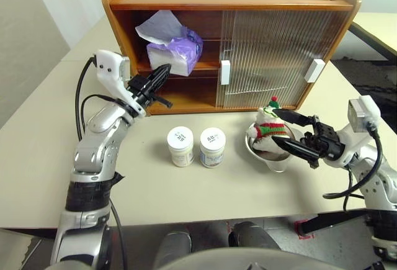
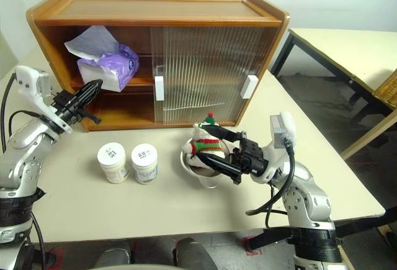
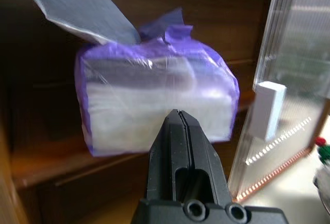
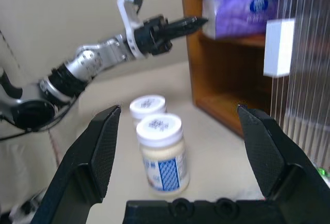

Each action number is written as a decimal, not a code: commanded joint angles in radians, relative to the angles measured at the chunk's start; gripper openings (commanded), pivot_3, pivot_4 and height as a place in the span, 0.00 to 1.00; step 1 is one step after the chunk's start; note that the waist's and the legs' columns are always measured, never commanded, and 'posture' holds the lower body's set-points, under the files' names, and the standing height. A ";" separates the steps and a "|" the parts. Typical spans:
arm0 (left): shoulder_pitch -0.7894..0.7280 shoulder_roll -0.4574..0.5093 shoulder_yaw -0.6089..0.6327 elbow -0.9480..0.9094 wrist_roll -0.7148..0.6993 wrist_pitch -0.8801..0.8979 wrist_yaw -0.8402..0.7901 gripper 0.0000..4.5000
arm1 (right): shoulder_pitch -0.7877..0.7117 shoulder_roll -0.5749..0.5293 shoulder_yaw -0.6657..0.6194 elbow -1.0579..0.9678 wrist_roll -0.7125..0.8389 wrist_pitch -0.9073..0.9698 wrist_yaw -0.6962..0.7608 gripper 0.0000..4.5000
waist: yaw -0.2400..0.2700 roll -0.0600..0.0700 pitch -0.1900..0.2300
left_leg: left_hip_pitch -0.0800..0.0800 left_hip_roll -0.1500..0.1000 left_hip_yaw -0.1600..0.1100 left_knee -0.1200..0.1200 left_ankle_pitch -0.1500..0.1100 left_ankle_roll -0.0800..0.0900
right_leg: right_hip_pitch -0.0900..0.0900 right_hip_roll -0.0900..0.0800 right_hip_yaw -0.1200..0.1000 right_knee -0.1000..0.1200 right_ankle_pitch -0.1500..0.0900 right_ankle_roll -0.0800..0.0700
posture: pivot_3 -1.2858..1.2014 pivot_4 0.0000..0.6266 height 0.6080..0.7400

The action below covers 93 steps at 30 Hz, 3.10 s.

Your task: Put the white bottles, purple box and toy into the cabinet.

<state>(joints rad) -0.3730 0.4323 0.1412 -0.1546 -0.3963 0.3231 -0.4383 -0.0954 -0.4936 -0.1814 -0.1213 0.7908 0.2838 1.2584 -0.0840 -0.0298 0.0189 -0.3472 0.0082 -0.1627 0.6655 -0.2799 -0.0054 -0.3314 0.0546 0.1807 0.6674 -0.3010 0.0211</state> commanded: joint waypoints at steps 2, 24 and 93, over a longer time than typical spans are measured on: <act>-0.049 -0.022 -0.020 0.063 0.039 -0.004 0.019 0.01 | -0.007 0.039 -0.023 -0.025 0.026 -0.022 -0.035 1.00 | -0.001 0.000 0.000 | 0.000 0.000 0.000 0.000 0.000 0.000 | 0.000 0.000 0.000 0.000 0.000 0.000 | 0.45 0.00 1.00; -0.231 -0.045 -0.051 0.377 0.136 -0.136 -0.059 0.01 | 0.046 0.243 0.062 -0.086 -0.062 -0.174 -0.243 1.00 | -0.047 0.000 0.000 | -0.001 0.000 -0.001 0.005 -0.001 0.002 | 0.001 0.000 0.000 0.000 0.003 0.005 | 0.43 0.00 1.00; 0.459 0.210 -0.075 0.211 0.064 -0.262 -0.709 1.00 | -0.087 -0.015 0.069 -0.002 -0.076 -0.045 -0.059 1.00 | -0.053 0.021 -0.015 | -0.020 0.003 -0.011 -0.005 -0.001 -0.004 | -0.027 -0.001 -0.006 0.002 0.003 -0.014 | 0.45 0.03 1.00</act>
<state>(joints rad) 0.0952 0.6506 0.1011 0.0434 -0.3723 0.0526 -1.1709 -0.1736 -0.5071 -0.1223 -0.1271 0.7168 0.2286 1.1956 -0.1371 -0.0087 0.0039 -0.3679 0.0111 -0.1736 0.6604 -0.2807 -0.0090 -0.3569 0.0539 0.1747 0.6691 -0.2975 0.0075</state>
